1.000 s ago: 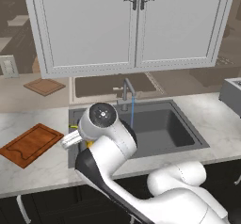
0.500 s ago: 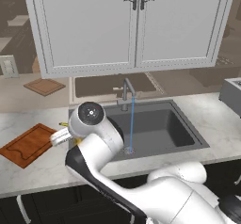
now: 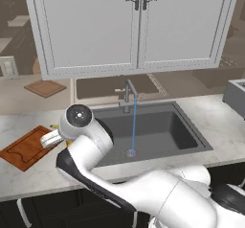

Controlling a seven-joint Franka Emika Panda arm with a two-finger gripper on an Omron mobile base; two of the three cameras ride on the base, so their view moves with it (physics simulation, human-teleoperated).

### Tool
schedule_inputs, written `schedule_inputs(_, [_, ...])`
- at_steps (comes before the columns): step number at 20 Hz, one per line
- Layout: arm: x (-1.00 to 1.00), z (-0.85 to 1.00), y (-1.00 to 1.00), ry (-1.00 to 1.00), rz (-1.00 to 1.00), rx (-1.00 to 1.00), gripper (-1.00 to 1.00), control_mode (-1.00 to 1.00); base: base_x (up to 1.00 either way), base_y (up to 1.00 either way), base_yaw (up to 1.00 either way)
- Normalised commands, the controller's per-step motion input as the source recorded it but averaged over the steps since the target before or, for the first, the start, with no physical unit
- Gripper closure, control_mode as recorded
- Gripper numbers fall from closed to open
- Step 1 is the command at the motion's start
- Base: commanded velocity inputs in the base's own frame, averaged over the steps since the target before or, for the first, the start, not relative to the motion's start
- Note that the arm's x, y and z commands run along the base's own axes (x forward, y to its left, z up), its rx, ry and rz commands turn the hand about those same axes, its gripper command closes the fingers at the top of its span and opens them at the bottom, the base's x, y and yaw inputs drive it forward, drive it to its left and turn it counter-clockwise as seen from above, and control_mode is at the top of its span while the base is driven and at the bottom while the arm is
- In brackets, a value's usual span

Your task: Pick the banana from the sink and place it on the cutting board to airdry. Then turn off the sink faucet.

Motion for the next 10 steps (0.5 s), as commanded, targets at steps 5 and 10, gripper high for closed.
schedule_inputs(5, [0.33, -0.05, 0.3, 0.03, 0.0, 0.0, 1.0, -1.0, 0.0, 0.0, 0.0])
schedule_inputs(10, [0.38, -0.14, 0.34, 0.11, 0.0, 0.06, 1.0, -1.0, 0.0, 0.0, 0.0])
